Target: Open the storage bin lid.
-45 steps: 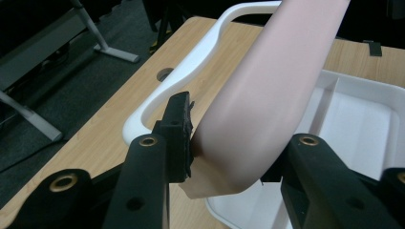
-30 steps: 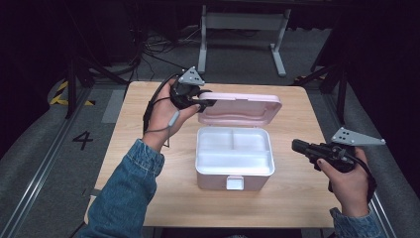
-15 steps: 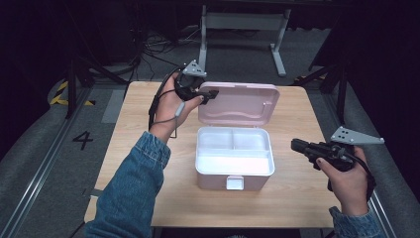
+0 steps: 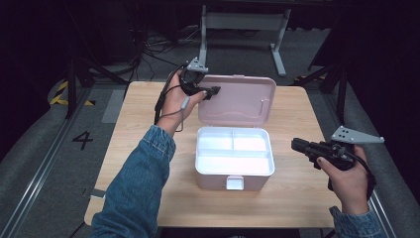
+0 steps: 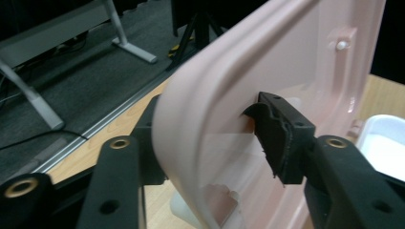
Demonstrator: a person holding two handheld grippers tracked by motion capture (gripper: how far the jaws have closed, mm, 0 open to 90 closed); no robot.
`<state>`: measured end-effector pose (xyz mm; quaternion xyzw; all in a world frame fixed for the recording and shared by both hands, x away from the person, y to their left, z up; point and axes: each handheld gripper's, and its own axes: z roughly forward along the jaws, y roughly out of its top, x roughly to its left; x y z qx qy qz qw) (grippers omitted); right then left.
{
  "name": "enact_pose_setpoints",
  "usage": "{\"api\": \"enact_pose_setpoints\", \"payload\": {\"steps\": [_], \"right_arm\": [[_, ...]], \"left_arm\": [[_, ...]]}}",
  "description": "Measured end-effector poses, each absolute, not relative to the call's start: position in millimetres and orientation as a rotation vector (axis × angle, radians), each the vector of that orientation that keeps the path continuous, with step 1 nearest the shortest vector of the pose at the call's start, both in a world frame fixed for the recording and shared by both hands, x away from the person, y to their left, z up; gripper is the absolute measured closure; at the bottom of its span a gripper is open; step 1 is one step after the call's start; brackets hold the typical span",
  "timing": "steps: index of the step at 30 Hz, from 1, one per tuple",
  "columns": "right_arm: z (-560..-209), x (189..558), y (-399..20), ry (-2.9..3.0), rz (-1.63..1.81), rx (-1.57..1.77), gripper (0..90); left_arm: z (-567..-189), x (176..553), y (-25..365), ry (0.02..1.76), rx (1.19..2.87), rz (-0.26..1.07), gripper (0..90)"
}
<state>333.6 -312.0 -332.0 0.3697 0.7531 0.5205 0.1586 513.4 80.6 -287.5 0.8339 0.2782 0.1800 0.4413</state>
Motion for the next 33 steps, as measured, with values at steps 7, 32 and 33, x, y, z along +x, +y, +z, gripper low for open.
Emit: {"api": "enact_pose_setpoints", "payload": {"steps": [7, 32, 33], "right_arm": [[-335, 336, -311, 2.163, 1.489, 1.057, 81.3], [-341, 342, -314, 2.175, 1.485, 1.089, 78.0], [-341, 342, -314, 2.175, 1.485, 1.089, 78.0]], "left_arm": [[-294, 526, 78, 0.728, 2.07, 0.416, 44.5], [-340, 548, 71, 0.888, 2.113, 0.261, 26.1], [-341, 548, 71, 0.892, 2.119, 0.261, 26.1]]}}
